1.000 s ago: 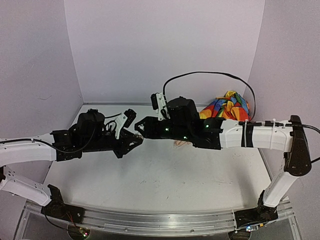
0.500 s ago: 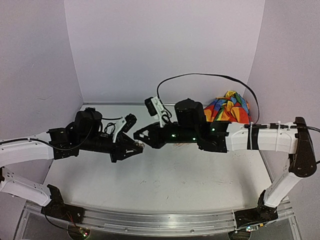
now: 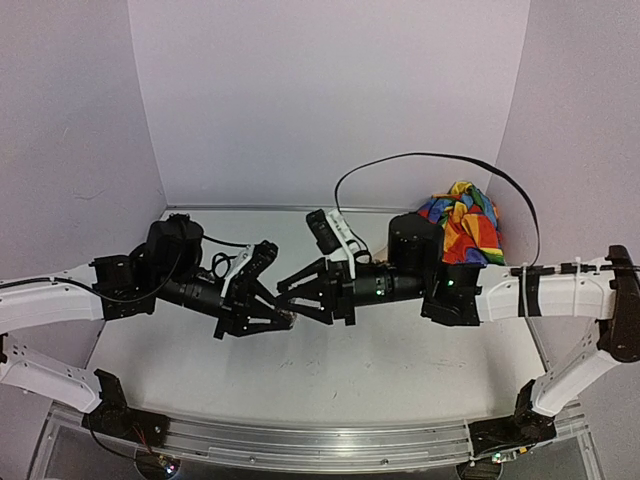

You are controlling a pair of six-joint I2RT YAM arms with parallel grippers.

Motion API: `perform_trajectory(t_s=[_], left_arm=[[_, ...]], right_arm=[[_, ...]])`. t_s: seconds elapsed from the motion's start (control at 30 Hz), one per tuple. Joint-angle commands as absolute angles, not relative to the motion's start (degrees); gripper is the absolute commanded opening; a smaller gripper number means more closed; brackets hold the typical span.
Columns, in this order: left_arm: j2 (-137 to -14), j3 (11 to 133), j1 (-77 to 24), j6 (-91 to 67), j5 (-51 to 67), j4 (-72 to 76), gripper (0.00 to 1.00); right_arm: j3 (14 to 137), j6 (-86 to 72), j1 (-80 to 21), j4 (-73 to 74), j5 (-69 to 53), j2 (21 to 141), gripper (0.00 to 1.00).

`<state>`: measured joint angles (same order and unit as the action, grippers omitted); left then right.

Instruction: Paint the nails

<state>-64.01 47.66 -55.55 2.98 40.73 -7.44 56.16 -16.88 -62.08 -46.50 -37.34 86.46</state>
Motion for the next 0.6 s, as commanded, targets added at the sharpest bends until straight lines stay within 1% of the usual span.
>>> perform_trajectory(t_s=[0.0, 0.03, 0.07, 0.1, 0.17, 0.27, 0.43, 0.57], left_arm=[[-62.7, 49.7, -55.1, 1.4, 17.2, -2.6, 0.00], [-63.0, 49.7, -55.2, 1.2, 14.5, -2.9, 0.00], [-63.4, 49.8, -55.2, 1.0, 12.5, -3.2, 0.00], [-63.9, 50.0, -55.2, 0.6, 10.8, -3.5, 0.00], [-64.6, 50.3, -55.2, 0.5, 8.2, -4.1, 0.00], [-65.3, 50.9, -55.2, -1.0, 6.7, -4.5, 0.00], [-66.3, 51.7, -55.2, -1.6, 5.7, -4.8, 0.00], [-66.6, 52.3, -55.2, -1.8, 5.0, -5.2, 0.00]], right_arm=[[56.2, -21.1, -62.6, -43.7, -15.7, 80.5, 0.54], [57.1, -23.0, -62.6, -40.7, -9.8, 80.3, 0.62], [58.1, -24.7, -62.6, -37.3, -3.6, 80.4, 0.67], [59.1, -26.9, -62.6, -34.3, 0.3, 80.6, 0.70], [61.1, -31.0, -62.6, -29.1, 5.8, 81.4, 0.73], [64.4, -32.9, -62.8, -24.3, 6.1, 83.5, 0.75], [68.5, -34.5, -63.6, -23.2, 5.5, 86.6, 0.74], [72.8, -35.2, -63.9, -22.5, 5.5, 90.5, 0.70]])
